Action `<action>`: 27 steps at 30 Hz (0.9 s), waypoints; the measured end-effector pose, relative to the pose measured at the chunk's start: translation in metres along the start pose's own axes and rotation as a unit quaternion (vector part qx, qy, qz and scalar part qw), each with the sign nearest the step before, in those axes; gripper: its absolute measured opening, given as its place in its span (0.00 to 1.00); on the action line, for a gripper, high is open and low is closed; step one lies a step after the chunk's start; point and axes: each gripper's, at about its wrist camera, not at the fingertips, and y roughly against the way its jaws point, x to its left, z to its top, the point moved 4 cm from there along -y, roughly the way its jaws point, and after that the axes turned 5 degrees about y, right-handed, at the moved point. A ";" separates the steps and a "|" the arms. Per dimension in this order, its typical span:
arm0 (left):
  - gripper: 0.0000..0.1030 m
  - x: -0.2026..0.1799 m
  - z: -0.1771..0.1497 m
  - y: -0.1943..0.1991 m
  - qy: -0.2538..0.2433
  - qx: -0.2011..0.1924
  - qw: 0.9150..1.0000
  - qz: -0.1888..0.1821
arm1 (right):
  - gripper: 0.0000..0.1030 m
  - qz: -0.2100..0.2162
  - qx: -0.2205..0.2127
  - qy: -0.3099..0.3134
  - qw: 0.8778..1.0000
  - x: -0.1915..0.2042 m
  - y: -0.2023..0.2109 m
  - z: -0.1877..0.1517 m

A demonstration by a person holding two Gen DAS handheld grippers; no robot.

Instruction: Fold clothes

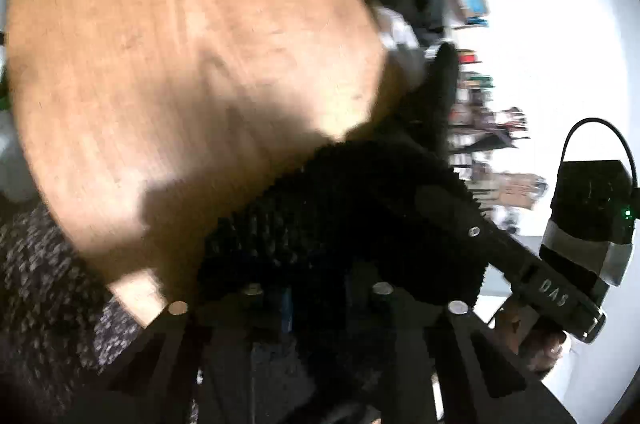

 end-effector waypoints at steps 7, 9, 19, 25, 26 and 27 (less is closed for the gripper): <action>0.10 -0.001 -0.011 0.002 -0.087 0.014 0.994 0.062 | 0.14 -0.003 -0.034 0.049 0.998 0.030 0.009 -0.056; 0.10 0.009 -0.016 -0.009 -0.084 0.031 0.993 0.072 | 0.16 -0.018 0.020 0.094 0.995 0.049 -0.022 -0.091; 0.10 0.016 -0.016 -0.023 -0.114 0.040 0.986 0.114 | 0.46 0.019 -0.050 -0.038 0.998 -0.002 0.040 -0.083; 0.10 0.017 -0.022 -0.023 -0.141 0.051 0.980 0.131 | 0.47 0.021 -0.025 -0.114 0.993 -0.032 0.023 -0.063; 0.10 0.018 -0.022 -0.024 -0.143 0.051 0.980 0.130 | 0.47 0.023 -0.015 -0.127 0.991 -0.036 0.016 -0.059; 0.10 0.019 -0.022 -0.024 -0.142 0.052 0.980 0.127 | 0.45 0.016 -0.008 -0.138 0.990 -0.042 0.009 -0.056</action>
